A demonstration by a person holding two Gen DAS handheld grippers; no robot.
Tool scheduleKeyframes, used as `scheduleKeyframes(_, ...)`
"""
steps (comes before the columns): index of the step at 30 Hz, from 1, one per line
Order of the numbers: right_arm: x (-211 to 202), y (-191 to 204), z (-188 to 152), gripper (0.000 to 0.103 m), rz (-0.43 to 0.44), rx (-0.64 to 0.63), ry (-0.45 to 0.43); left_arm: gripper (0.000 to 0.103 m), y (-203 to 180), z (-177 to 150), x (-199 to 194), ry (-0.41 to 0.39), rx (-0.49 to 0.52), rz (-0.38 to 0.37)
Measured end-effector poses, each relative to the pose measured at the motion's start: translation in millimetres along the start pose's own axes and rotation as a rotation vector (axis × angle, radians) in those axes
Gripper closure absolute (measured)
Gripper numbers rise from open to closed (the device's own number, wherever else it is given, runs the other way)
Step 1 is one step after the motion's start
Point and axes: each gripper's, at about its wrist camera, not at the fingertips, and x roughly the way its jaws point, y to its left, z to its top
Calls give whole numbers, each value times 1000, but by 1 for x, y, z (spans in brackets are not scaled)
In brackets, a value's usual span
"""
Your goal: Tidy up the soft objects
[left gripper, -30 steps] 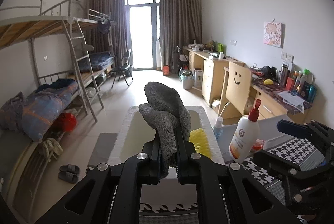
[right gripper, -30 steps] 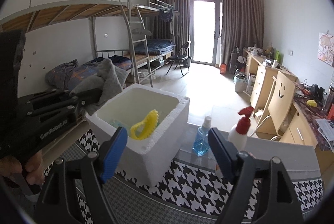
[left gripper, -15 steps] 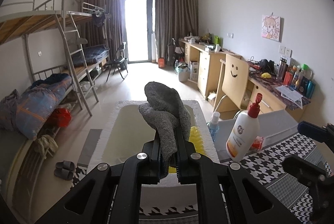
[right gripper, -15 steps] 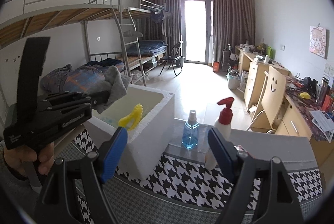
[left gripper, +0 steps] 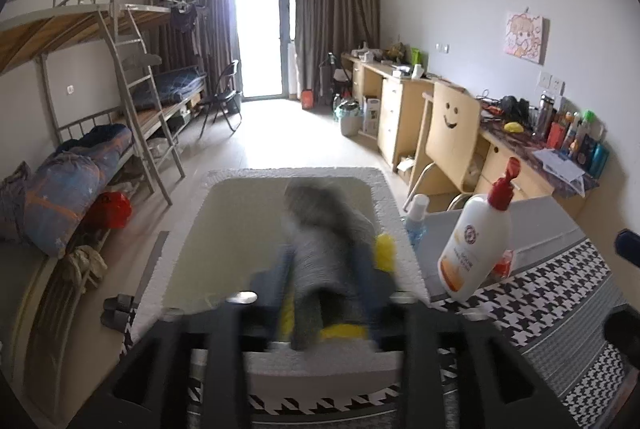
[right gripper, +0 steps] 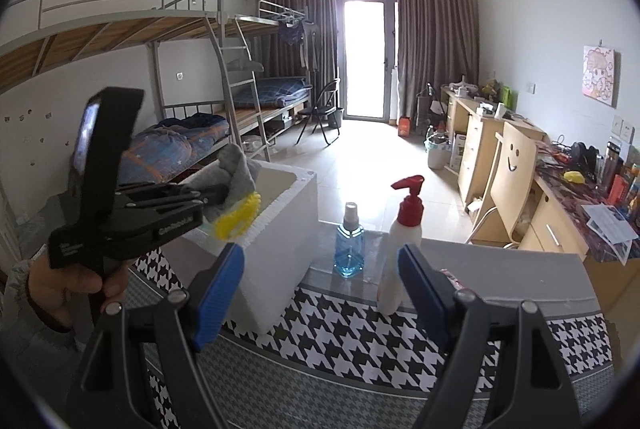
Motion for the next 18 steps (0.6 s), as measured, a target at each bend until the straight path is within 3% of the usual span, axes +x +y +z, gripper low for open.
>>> scheduleKeyframes(1,-1,0,-1,20,-3,-2,-3,29,1,-1,0,-4,-1,12)
scheduleKeyframes(2,-2,0,-2,20,-4,-1,-5,19,2,-1,-1,-13,-6,30)
scheduleKeyframes(3,-2,-1,-2,20,-4,1,-5,16,4,-2,-3,-20,-10,42)
scheduleKeyframes(6,-2,-3,-4,20,-3,7,-2,13,4,-4,-7,-18,-8,38)
scheduleKeyframes(8,-3,-4,-3,20,0,11,-4,6,3,-4,-13,-32,-11,38)
scheduleKeyframes(18,-11,-5,-4,20,3,22,-18,1,-5,-8,-45,-96,-23,15)
